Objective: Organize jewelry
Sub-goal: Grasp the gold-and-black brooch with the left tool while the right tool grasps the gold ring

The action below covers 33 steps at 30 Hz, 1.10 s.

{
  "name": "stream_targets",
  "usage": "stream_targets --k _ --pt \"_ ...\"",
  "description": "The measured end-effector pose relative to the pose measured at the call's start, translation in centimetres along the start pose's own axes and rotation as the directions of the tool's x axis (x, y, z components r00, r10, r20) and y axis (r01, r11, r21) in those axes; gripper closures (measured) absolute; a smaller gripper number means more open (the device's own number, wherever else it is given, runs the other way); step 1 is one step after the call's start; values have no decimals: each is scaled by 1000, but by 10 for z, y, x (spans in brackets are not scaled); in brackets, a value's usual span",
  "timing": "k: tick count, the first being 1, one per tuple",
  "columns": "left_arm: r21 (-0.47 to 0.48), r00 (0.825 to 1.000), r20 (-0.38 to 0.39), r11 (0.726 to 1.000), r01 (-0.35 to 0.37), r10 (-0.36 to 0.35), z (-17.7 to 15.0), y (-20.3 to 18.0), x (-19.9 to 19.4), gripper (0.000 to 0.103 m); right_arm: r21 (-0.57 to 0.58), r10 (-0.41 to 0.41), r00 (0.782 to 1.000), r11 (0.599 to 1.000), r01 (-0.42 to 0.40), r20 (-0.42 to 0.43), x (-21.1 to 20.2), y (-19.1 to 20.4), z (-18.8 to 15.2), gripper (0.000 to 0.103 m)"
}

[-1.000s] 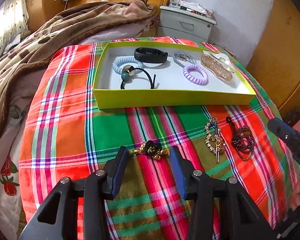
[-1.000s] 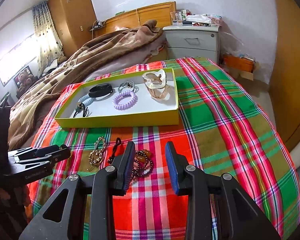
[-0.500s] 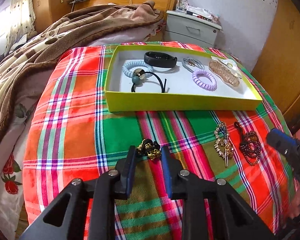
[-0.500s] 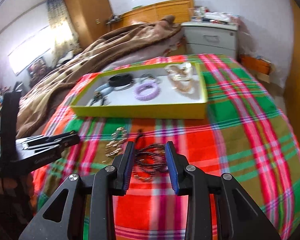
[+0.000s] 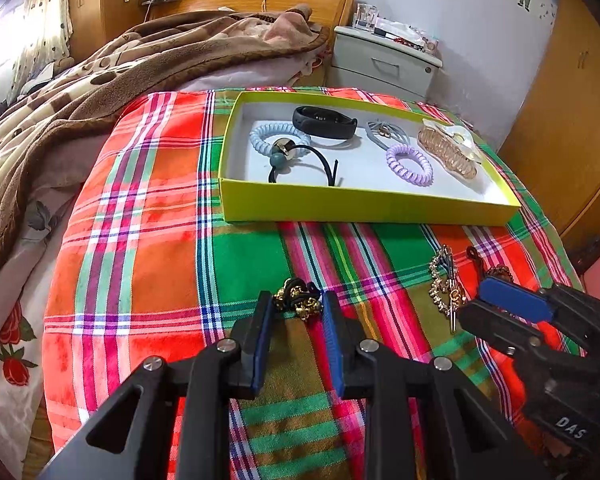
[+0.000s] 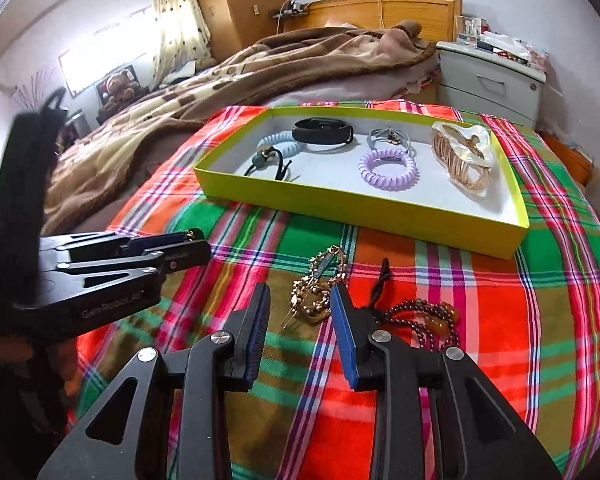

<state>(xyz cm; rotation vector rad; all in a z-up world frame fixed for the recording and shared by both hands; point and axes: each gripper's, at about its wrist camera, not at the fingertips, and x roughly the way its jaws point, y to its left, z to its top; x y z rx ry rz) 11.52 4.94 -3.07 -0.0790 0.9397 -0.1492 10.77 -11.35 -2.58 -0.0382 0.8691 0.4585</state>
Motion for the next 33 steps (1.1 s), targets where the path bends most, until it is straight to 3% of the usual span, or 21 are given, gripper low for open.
stream_targets --k 4,18,33 --pt "-2 1000 0 1000 2 -2 1 0 1 77 3 -9 1000 1000 9 -14 6 1 0 71" --pt "-2 1000 0 1000 2 -2 1 -1 2 77 -22 -53 998 998 52 -29 9 7 0 96" --pt "1 1000 0 1000 -2 2 -1 -2 -1 78 15 -35 999 999 35 23 -6 -2 -2 100"
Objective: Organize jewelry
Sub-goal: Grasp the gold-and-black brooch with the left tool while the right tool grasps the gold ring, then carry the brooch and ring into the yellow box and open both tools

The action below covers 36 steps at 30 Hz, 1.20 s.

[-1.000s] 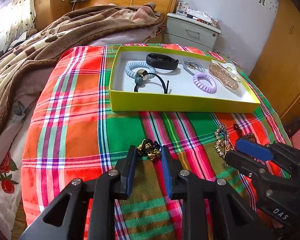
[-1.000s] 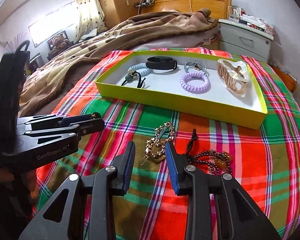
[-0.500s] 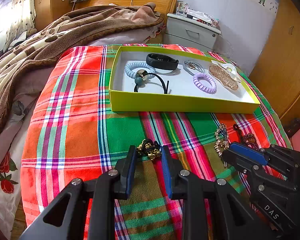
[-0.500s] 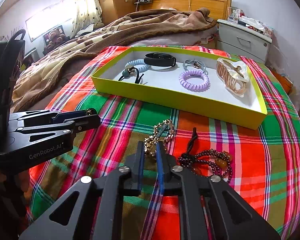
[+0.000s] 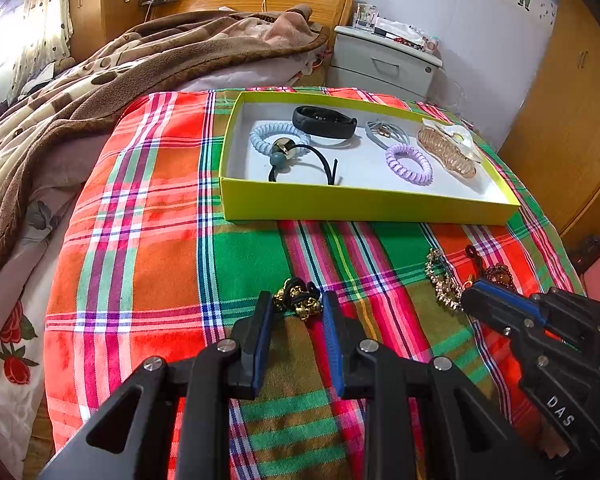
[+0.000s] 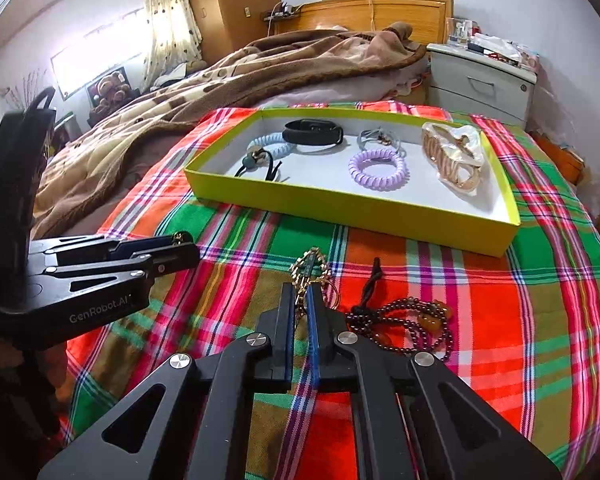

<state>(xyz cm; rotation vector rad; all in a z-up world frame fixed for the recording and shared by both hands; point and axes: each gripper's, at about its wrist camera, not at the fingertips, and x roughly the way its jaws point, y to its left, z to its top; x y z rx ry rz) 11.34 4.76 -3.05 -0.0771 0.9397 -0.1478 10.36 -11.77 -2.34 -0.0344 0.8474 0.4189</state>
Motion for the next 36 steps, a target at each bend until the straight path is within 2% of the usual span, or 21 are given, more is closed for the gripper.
stream_targets --k 20,28,36 --pt "9 999 47 1000 6 -7 3 -5 -22 78 35 -2 995 999 -1 95 -27 -11 8 100" --pt "20 997 76 1000 -7 5 19 -8 -30 78 38 -19 990 999 14 143 -36 -18 23 100" --pt "31 994 110 999 16 -19 49 -15 -33 78 47 -40 983 998 32 177 -38 -36 44 100"
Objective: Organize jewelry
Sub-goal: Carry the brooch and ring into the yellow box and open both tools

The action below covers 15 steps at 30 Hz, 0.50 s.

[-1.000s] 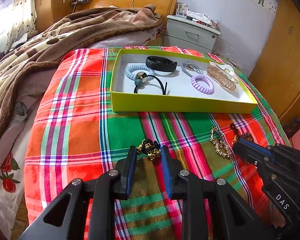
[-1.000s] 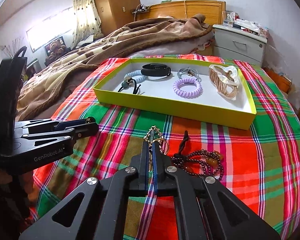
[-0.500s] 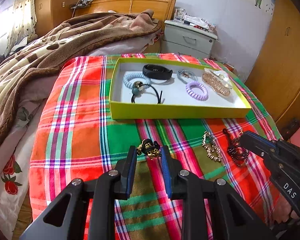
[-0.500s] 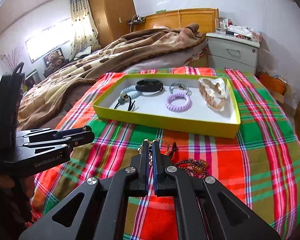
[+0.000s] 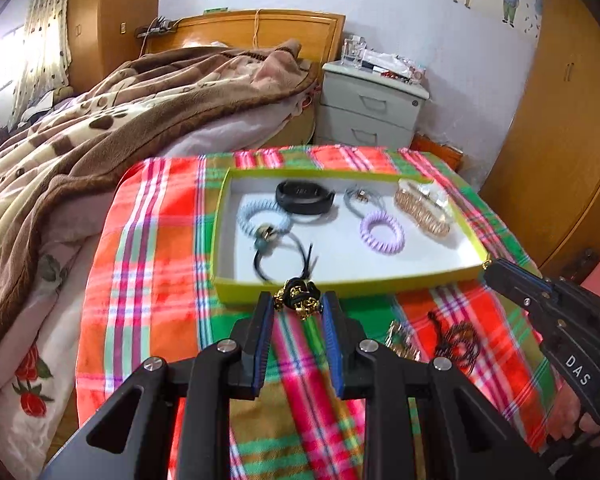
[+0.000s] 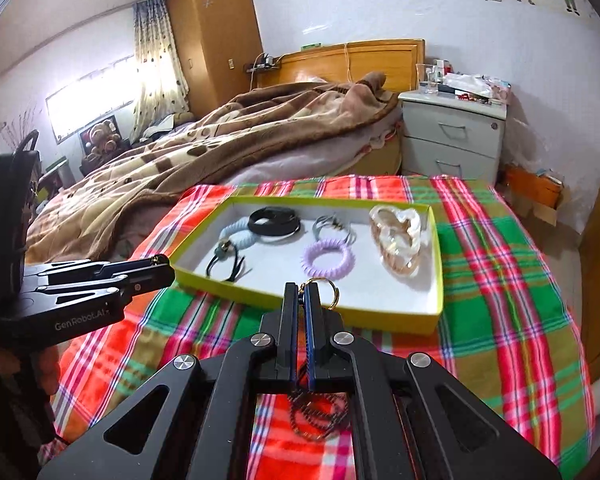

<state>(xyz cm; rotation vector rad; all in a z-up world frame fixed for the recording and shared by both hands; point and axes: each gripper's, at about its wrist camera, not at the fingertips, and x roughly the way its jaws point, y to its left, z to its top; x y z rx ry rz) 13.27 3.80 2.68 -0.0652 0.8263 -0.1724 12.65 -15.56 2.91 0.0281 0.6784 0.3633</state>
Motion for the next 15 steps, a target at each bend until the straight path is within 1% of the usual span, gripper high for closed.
stream_targets --k 4,10,15 --pt "15 1000 -7 1000 25 -25 15 -7 12 77 1 -15 1000 1000 15 -4 9 -11 8 100" --pt "21 999 -18 999 31 -31 34 -14 35 77 5 -34 999 999 34 -31 27 -29 15 100" --pt "14 998 -51 999 33 -32 44 -17 60 77 19 -35 997 999 36 -65 45 -43 16 100"
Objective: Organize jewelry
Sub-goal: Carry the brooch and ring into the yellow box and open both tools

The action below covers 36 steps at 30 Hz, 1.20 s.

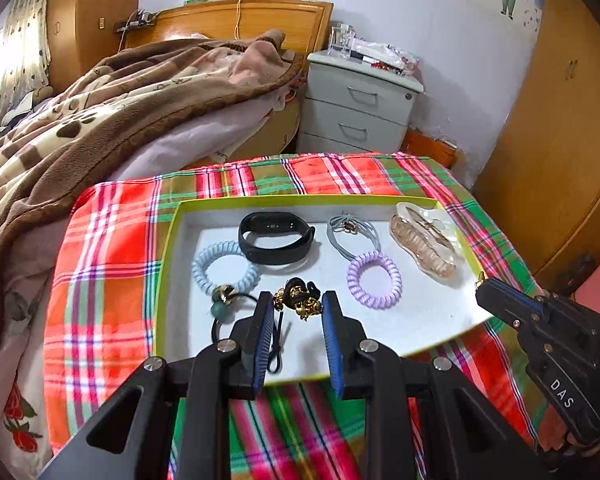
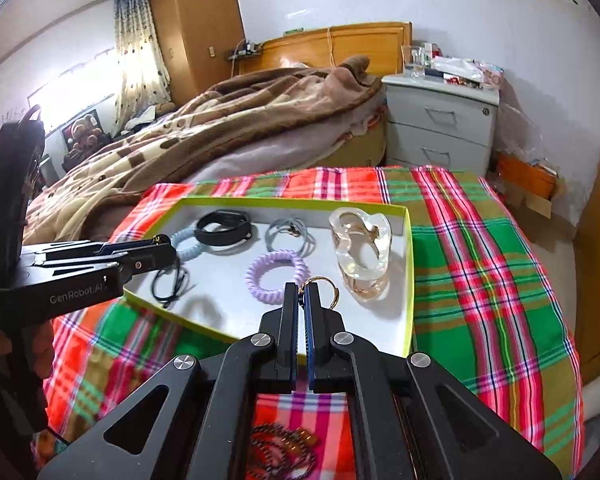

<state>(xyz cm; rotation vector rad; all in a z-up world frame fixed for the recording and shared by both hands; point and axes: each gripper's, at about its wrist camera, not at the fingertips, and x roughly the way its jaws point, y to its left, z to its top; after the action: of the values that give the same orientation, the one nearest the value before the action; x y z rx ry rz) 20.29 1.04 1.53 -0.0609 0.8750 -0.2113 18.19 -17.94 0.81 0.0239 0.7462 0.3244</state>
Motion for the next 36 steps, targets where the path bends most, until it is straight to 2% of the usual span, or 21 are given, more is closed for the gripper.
stream_targets --k 15,18,22,36 --pt "26 997 -75 1000 -14 16 11 -4 48 77 21 9 994 1000 -7 -105 31 -14 -4 100" --pt "42 996 -74 998 -43 46 10 -4 51 77 21 14 991 1000 -11 -129 38 -14 -3 100" --pt "37 994 -99 999 -36 40 8 -2 58 77 23 19 989 1000 -16 -145 43 -13 -3 100" --pt "24 994 -103 999 -24 27 9 0 60 77 30 28 985 999 -23 -169 51 -12 1 100"
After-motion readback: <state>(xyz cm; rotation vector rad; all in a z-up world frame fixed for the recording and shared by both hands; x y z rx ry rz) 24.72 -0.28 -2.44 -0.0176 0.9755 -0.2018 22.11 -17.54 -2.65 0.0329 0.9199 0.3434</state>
